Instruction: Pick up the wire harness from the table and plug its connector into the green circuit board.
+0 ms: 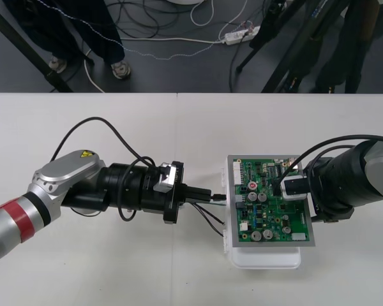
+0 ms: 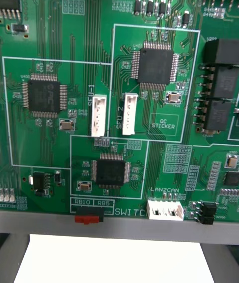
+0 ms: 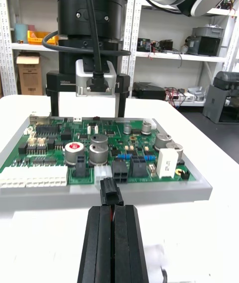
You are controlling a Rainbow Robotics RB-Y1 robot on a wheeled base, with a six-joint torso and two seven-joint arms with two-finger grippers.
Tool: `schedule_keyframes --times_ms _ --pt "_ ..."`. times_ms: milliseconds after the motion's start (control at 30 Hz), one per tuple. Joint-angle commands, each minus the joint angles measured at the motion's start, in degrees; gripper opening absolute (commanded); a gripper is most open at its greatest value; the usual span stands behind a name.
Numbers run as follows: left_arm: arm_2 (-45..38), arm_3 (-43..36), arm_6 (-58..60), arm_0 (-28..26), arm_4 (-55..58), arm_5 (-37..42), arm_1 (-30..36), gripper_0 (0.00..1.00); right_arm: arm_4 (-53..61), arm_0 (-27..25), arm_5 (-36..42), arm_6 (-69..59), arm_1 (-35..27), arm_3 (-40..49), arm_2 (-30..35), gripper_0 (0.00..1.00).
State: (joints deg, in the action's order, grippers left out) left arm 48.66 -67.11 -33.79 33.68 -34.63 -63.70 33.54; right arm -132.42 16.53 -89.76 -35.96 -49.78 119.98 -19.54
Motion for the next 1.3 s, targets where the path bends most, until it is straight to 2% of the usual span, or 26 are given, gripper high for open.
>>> schedule_keyframes --times_ms 33,1300 --pt "0.47 -1.80 3.38 -0.99 -0.62 1.65 -1.81 0.00 -0.83 1.93 -0.24 1.95 1.09 0.52 -1.11 1.00" --pt "2.58 -1.80 3.20 -1.07 -1.50 3.14 -3.13 0.00 -1.44 1.75 -0.24 -4.38 1.00 0.52 -1.02 1.00"
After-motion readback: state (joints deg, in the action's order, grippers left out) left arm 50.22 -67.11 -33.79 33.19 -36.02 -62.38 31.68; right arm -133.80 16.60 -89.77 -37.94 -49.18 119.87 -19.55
